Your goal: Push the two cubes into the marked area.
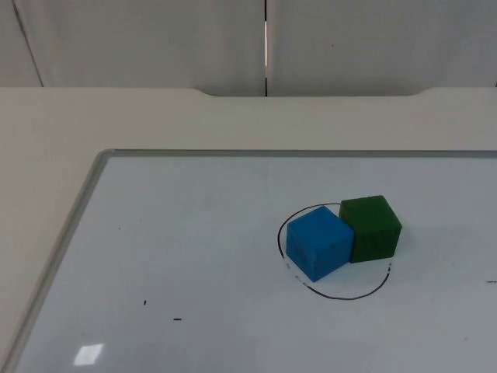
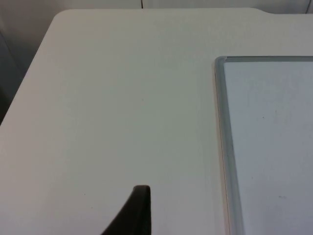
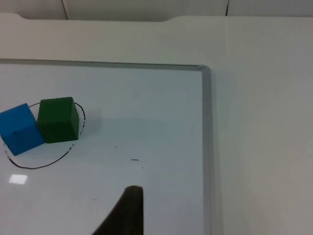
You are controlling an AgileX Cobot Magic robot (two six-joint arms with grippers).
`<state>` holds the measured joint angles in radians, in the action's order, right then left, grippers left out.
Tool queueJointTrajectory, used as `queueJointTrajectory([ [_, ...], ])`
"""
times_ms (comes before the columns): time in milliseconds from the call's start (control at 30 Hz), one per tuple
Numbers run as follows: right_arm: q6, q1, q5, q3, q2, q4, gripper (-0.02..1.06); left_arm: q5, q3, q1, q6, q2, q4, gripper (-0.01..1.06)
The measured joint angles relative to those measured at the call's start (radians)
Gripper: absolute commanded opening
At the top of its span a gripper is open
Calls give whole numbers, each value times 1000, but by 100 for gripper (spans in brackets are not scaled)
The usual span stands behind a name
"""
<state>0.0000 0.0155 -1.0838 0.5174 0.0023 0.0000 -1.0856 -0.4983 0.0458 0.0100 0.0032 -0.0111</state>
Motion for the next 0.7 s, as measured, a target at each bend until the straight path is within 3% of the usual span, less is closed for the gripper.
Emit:
queueJointTrajectory([
  [700,0,0,0,0,0,6,105,0,0,-14,0,0,0,105],
])
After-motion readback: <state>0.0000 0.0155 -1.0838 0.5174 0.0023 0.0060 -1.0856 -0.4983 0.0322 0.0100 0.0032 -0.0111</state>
